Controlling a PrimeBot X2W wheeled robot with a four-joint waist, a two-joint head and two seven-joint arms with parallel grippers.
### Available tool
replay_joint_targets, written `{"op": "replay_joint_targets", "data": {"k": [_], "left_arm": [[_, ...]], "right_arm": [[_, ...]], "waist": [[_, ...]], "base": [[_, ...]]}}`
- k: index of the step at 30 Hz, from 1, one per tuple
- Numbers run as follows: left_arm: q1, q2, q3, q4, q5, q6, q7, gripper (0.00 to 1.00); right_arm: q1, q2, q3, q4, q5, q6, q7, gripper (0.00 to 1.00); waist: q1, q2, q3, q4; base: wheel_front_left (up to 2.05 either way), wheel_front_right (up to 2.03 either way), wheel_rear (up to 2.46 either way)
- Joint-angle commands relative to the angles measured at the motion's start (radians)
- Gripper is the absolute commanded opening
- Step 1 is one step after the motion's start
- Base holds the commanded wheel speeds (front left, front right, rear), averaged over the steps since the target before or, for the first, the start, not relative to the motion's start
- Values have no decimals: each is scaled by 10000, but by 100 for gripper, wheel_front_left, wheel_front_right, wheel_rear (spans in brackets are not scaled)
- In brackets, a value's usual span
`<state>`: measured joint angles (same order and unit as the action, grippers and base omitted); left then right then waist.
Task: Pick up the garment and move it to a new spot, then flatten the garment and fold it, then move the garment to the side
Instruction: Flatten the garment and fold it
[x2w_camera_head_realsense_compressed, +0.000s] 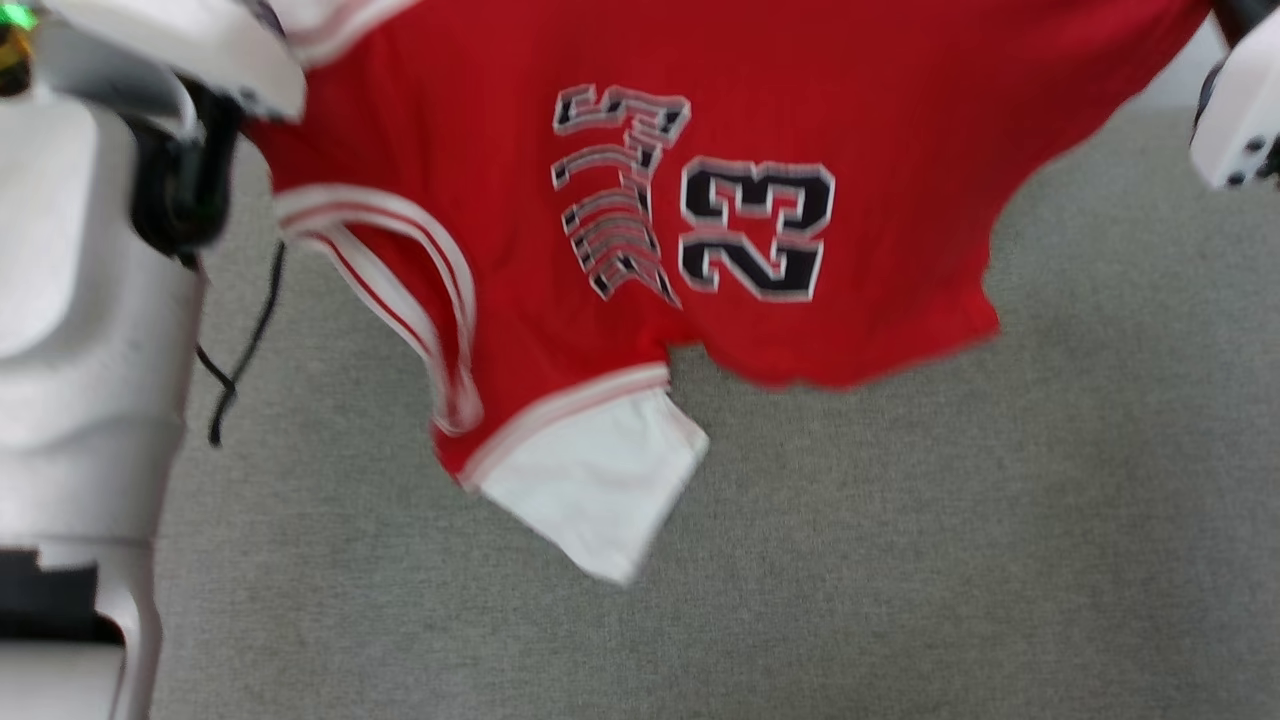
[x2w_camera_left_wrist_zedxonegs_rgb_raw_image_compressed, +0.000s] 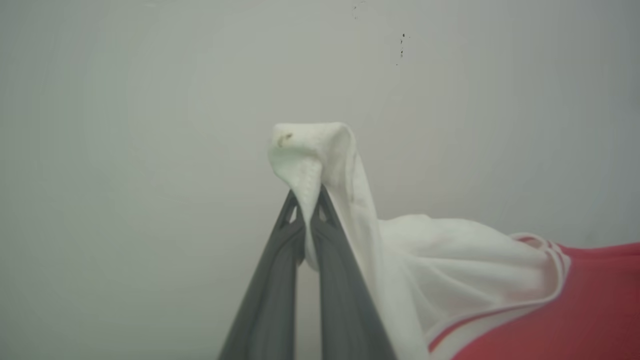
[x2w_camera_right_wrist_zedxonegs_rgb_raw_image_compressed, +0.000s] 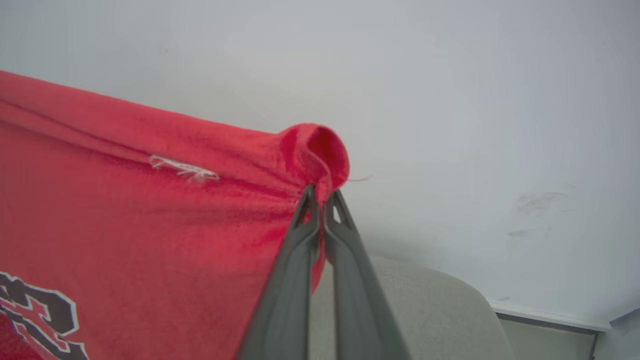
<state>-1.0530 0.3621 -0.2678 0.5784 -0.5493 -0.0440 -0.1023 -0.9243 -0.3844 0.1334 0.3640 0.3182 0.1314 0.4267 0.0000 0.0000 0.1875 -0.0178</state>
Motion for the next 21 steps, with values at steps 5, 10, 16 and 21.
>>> {"op": "replay_joint_targets", "data": {"k": [5, 10, 16, 21], "left_arm": [[-1796, 378, 89, 643, 341, 7, -223, 0], [-3216, 746, 273, 962, 429, -24, -398, 0], [-4658, 1037, 432, 1030, 424, -124, -572, 0], [-5711, 1138, 433, 1036, 517, -140, -639, 0]], "right_arm": [[-1359, 87, -218, 282, -331, -15, -612, 0], [-2544, 132, -302, 414, -459, -17, -1412, 0], [-3762, 14, -402, 520, -565, -19, -2147, 0], [-4790, 9, -439, 544, -757, -19, -2681, 0]], "waist": [[0, 0, 1269, -210], [0, 0, 2157, -392], [0, 0, 3231, -478], [0, 0, 4083, -487]], "base": [[0, 0, 0], [0, 0, 0], [0, 0, 0], [0, 0, 0]]}}
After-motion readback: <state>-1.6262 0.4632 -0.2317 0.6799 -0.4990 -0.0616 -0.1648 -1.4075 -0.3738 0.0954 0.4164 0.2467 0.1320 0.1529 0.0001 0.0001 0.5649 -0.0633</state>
